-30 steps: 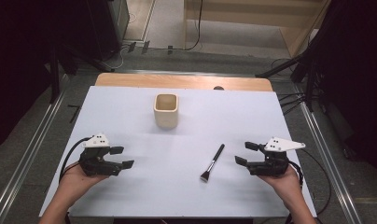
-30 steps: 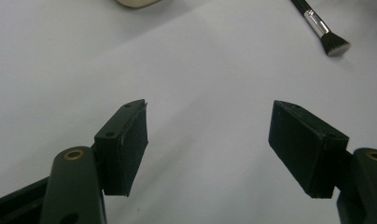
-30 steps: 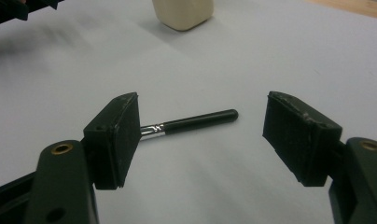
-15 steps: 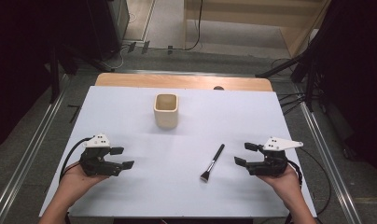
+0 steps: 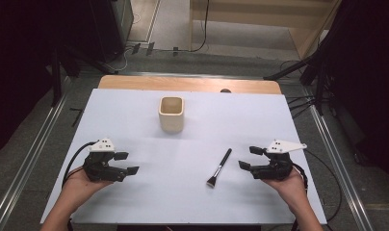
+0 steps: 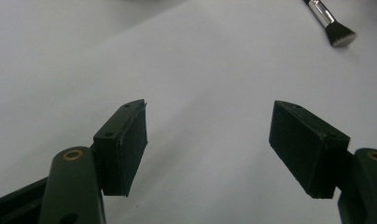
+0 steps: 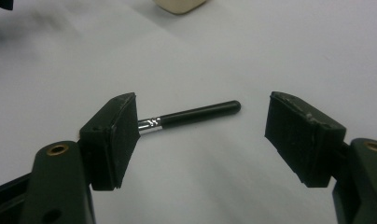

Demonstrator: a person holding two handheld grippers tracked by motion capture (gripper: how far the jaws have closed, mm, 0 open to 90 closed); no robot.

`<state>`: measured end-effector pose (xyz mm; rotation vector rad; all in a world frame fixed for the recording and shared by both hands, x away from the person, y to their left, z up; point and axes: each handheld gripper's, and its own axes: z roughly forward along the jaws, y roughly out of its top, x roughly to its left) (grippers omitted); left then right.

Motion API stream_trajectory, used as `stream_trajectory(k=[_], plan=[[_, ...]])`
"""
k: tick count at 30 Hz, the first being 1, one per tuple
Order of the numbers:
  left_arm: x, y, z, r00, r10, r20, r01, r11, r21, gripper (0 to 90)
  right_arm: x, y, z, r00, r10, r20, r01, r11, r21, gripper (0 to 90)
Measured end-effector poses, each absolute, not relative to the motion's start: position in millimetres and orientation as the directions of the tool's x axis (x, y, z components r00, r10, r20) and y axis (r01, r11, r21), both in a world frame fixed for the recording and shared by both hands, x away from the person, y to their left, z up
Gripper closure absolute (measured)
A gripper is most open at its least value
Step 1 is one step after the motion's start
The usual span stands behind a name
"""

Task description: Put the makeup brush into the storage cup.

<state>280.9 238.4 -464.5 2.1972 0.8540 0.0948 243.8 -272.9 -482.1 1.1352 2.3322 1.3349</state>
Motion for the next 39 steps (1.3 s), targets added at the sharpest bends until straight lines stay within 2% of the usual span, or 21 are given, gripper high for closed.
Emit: stream_trajectory(k=[39], plan=[[280.6, 236.0, -464.5, 0.782, 0.592, -0.193, 0.542, -0.494, 0.68, 28.2, 269.9, -227.1, -472.5, -0.745, 0.647, 0.16, 0.442, 0.299, 0.846, 25.0]])
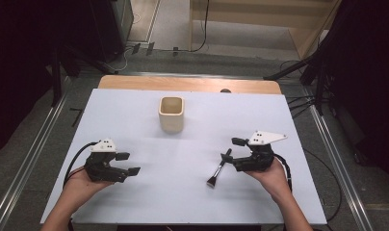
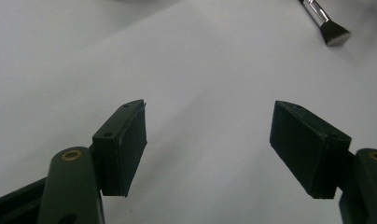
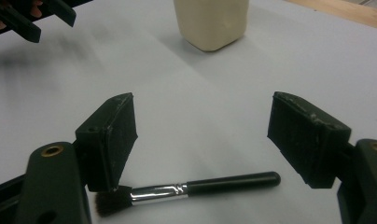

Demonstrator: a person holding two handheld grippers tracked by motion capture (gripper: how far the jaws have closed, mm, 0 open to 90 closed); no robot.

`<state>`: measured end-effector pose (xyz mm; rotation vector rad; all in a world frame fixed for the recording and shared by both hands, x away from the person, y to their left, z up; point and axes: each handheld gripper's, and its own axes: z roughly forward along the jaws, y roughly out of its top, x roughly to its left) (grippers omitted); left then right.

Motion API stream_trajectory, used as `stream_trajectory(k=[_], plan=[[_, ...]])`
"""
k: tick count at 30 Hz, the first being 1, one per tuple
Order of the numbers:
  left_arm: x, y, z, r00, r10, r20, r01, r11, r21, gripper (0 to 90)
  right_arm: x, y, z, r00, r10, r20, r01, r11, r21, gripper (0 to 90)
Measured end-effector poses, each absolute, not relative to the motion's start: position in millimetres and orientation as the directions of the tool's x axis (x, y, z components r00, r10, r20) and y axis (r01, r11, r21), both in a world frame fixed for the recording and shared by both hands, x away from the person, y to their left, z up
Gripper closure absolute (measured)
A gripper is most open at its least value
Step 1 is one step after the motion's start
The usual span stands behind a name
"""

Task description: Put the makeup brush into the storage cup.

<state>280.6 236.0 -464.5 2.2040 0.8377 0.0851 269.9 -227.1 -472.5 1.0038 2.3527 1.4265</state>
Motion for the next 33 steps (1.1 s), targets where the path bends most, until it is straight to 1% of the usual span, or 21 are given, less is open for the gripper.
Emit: stream_trajectory(k=[16, 21, 25, 26, 28, 29, 30, 31, 32, 33], plan=[[280.6, 235.9, -464.6, 0.783, 0.591, -0.193, 0.541, -0.494, 0.68, 28.2, 285.3, -199.5, -466.6, -0.771, 0.616, 0.16, 0.417, 0.3, 0.858, 25.2], [280.3, 236.5, -464.4, 0.782, 0.591, -0.196, 0.543, -0.492, 0.68, 28.2, 286.4, -194.7, -468.3, -0.776, 0.608, 0.168, 0.426, 0.308, 0.851, 25.3], [279.9, 236.6, -464.0, 0.781, 0.593, -0.196, 0.544, -0.492, 0.68, 28.1, 286.5, -196.9, -466.1, -0.772, 0.616, 0.16, 0.44, 0.335, 0.833, 26.0], [279.6, 237.1, -463.7, 0.78, 0.594, -0.196, 0.543, -0.487, 0.684, 28.1, 287.4, -198.2, -463.2, -0.776, 0.613, 0.151, 0.455, 0.376, 0.807, 25.9], [279.7, 237.4, -463.6, 0.78, 0.595, -0.194, 0.542, -0.487, 0.685, 28.1, 287.9, -198.8, -462.3, -0.779, 0.609, 0.149, 0.459, 0.392, 0.797, 25.9], [279.7, 237.4, -463.7, 0.779, 0.596, -0.196, 0.543, -0.485, 0.685, 28.1, 288.3, -199.3, -461.4, -0.781, 0.607, 0.146, 0.468, 0.414, 0.781, 25.9], [279.9, 237.4, -463.7, 0.778, 0.597, -0.195, 0.545, -0.487, 0.683, 28.1, 289.3, -200.3, -459.2, -0.793, 0.593, 0.139, 0.477, 0.464, 0.746, 25.9], [280.0, 237.4, -463.8, 0.779, 0.596, -0.195, 0.545, -0.488, 0.682, 28.1, 289.3, -200.3, -459.2, -0.793, 0.593, 0.139, 0.477, 0.464, 0.746, 25.9], [280.0, 237.1, -463.8, 0.779, 0.597, -0.194, 0.546, -0.492, 0.679, 28.1, 290.3, -201.0, -455.8, -0.801, 0.586, 0.12, 0.476, 0.502, 0.722, 25.9], [280.0, 236.9, -464.0, 0.779, 0.596, -0.194, 0.545, -0.491, 0.679, 28.1, 290.6, -201.1, -454.1, -0.802, 0.585, 0.119, 0.479, 0.512, 0.713, 25.9]])
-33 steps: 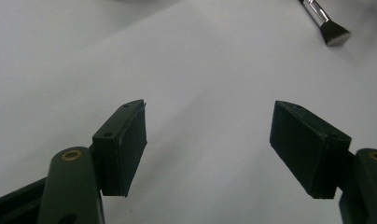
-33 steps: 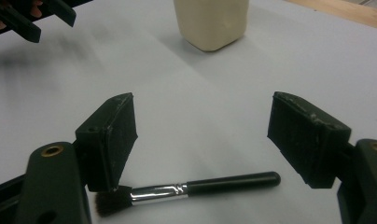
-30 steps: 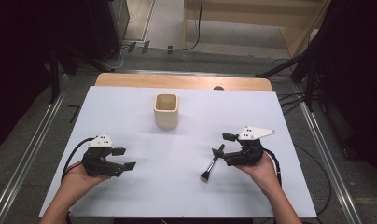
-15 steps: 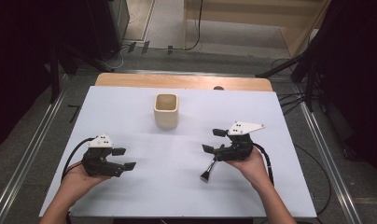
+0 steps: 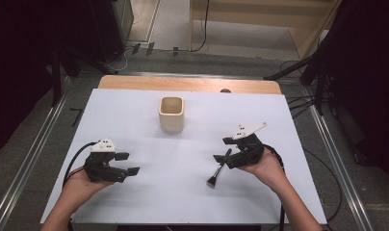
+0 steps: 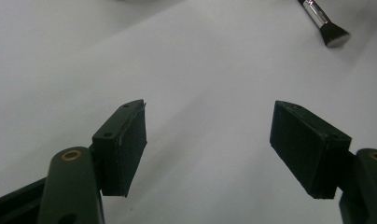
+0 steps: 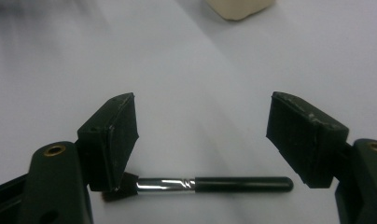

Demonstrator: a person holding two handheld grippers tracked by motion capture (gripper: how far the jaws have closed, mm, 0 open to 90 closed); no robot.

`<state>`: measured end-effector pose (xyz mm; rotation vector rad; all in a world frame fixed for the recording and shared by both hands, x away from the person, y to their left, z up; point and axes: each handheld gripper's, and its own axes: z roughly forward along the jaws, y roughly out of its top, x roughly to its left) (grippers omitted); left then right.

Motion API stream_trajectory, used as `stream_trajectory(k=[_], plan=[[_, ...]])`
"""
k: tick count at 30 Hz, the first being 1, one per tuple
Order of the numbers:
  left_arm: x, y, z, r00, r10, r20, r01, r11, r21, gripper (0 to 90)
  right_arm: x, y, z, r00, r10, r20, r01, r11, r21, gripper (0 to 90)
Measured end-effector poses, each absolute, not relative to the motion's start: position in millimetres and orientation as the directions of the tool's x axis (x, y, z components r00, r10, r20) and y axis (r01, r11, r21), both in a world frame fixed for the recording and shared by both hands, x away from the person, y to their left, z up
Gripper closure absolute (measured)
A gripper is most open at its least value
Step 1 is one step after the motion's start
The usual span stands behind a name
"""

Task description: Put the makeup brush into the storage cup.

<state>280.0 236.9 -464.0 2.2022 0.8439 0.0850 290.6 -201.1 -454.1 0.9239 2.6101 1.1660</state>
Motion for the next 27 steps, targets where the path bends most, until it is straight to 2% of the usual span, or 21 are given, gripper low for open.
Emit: stream_trajectory(k=[5, 13, 19, 23, 27], plan=[[279.7, 236.9, -464.0, 0.779, 0.597, -0.193, 0.545, -0.492, 0.679, 28.1, 293.2, -201.1, -446.9, -0.811, 0.576, 0.102, 0.477, 0.551, 0.685, 26.0], [279.9, 236.9, -464.5, 0.779, 0.596, -0.194, 0.545, -0.491, 0.679, 28.1, 298.4, -190.5, -433.2, -0.862, 0.506, 0.033, 0.426, 0.689, 0.586, 26.2], [280.1, 236.3, -465.0, 0.782, 0.594, -0.192, 0.543, -0.495, 0.679, 28.1, 301.4, -184.4, -431.6, -0.883, 0.469, 0.026, 0.41, 0.742, 0.531, 26.3], [279.9, 235.8, -464.6, 0.785, 0.588, -0.196, 0.543, -0.498, 0.677, 28.1, 300.6, -181.5, -433.2, -0.914, 0.405, 0.017, 0.358, 0.787, 0.502, 29.2], [279.7, 234.8, -465.1, 0.784, 0.587, -0.199, 0.544, -0.498, 0.675, 28.1, 301.0, -179.6, -432.9, -0.919, 0.393, 0.012, 0.354, 0.812, 0.465, 29.0]])
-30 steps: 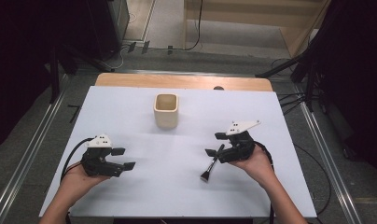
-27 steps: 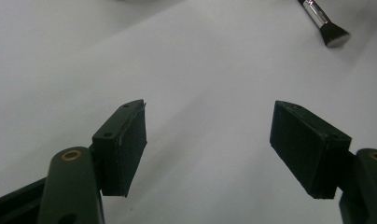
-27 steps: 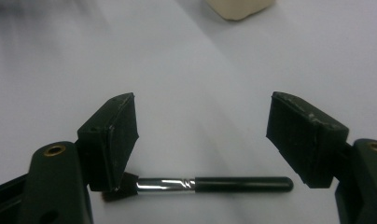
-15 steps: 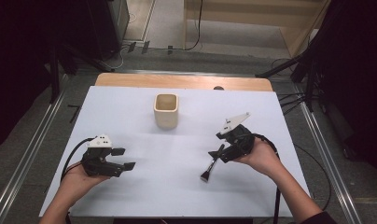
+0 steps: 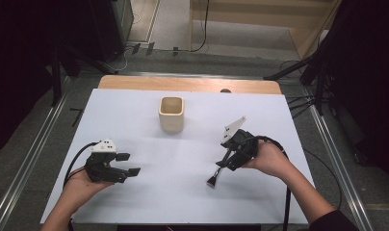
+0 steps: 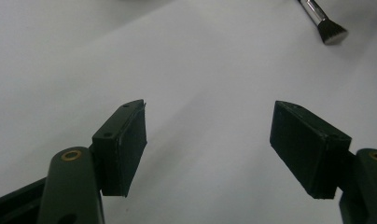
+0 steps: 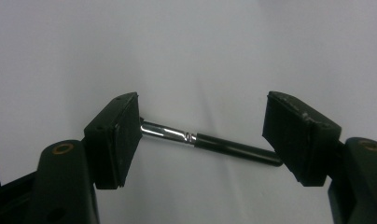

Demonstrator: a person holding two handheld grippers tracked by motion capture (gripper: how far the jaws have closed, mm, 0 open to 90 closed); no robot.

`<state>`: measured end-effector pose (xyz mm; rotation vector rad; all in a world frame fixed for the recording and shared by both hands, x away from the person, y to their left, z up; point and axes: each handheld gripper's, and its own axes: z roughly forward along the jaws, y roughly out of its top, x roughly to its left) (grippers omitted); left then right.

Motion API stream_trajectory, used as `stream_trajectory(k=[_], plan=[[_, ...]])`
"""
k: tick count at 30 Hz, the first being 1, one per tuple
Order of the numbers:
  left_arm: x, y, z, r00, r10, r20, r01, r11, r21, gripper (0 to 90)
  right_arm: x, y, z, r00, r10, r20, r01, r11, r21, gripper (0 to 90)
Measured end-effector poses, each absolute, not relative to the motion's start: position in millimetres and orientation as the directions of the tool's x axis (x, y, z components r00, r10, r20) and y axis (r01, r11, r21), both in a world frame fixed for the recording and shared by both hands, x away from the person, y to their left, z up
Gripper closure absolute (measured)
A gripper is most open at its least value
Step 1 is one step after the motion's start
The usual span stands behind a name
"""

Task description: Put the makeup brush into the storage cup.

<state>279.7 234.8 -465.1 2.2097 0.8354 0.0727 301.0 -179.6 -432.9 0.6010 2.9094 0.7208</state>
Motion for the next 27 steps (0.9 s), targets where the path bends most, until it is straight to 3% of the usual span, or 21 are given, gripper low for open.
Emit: stream_trajectory(k=[9, 20, 27], plan=[[280.1, 236.0, -465.2, 0.783, 0.59, -0.196, 0.546, -0.501, 0.671, 28.1, 304.4, -173.0, -427.3, -0.958, 0.288, -0.018, 0.262, 0.895, 0.362, 26.7], [280.2, 235.6, -465.2, 0.783, 0.589, -0.2, 0.548, -0.5, 0.671, 28.0, 316.0, -177.7, -437.4, -0.998, 0.058, -0.018, 0.044, 0.901, 0.431, 28.7], [280.5, 235.3, -465.3, 0.784, 0.589, -0.198, 0.546, -0.502, 0.671, 28.0, 318.3, -180.4, -442.7, -0.999, -0.035, -0.029, -0.044, 0.886, 0.461, 30.6]])
